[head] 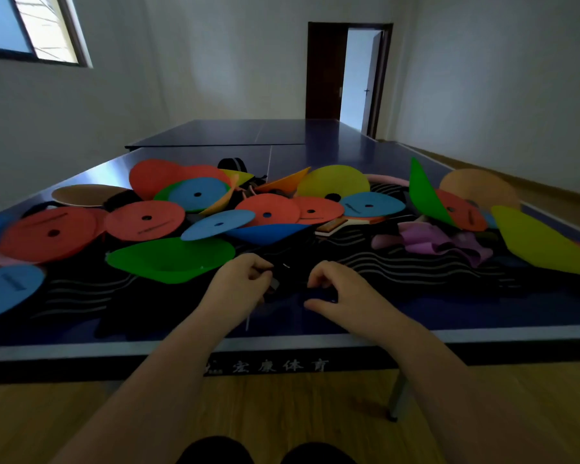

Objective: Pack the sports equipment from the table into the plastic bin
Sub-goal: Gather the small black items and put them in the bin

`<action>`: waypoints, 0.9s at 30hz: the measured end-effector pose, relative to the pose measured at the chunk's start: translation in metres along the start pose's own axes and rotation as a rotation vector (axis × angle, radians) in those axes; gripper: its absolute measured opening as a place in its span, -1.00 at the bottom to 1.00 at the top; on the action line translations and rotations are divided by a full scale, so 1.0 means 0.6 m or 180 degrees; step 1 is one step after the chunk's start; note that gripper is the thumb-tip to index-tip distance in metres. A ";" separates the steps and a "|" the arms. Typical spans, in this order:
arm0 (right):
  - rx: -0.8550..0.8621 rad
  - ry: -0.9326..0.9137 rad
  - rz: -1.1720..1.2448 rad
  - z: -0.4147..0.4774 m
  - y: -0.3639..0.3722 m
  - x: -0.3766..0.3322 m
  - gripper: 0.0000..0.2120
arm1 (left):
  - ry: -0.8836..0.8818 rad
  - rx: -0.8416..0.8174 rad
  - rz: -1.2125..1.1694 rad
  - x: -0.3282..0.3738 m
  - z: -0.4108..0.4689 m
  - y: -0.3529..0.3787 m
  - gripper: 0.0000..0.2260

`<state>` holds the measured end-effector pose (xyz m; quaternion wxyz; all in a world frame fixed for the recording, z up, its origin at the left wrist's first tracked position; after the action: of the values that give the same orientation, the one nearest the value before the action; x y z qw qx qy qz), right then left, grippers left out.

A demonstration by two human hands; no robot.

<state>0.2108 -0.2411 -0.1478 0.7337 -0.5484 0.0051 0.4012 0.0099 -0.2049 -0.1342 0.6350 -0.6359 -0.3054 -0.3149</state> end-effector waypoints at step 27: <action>0.0702 0.0120 0.1610 0.064 -0.028 -0.069 -0.73 | 0.0661 -0.0288 -0.0069 0.090 -0.024 -0.040 -0.84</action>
<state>0.1763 -0.2354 -0.1008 0.6653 -0.4539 0.1992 0.5583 0.0243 -0.2198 -0.0770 0.6304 -0.6245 -0.2303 -0.3995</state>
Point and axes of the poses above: each hand's wrist, its own z-axis towards the middle knuckle, its own y-axis out of the palm, x = y × z, the point moved 2 cm from there along z, towards the middle knuckle, and after that the axes turned 14 degrees about -y, right-handed, at the moved point
